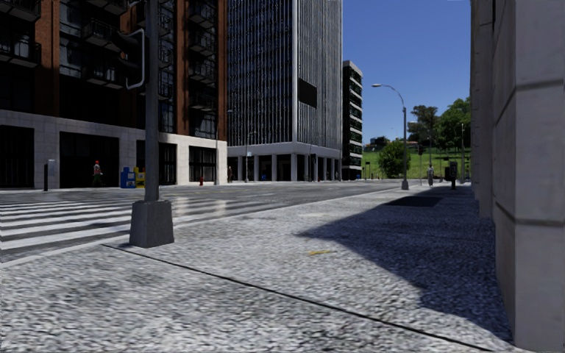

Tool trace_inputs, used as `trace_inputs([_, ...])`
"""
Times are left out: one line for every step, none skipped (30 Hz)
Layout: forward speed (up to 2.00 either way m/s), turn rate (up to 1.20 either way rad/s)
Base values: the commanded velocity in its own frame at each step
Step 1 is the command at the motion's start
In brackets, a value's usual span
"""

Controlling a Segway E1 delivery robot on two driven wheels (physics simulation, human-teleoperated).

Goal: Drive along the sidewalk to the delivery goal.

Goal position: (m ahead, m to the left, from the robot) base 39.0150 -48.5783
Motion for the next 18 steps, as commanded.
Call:
trace_inputs([2.0,-0.14])
trace_inputs([2.0,-0.2])
trace_inputs([2.0,-0.23])
trace_inputs([2.0,-0.25])
trace_inputs([2.0,-0.25])
trace_inputs([2.0,-0.25])
trace_inputs([2.0,-0.25])
trace_inputs([2.0,-0.26])
trace_inputs([2.0,-0.26])
trace_inputs([2.0,-0.27])
trace_inputs([2.0,-0.27])
trace_inputs([2.0,-0.27])
trace_inputs([2.0,-0.27])
trace_inputs([2.0,-0.27])
trace_inputs([2.0,-0.27])
trace_inputs([2.0,-0.27])
trace_inputs([2.0,-0.27])
trace_inputs([2.0,-0.28])
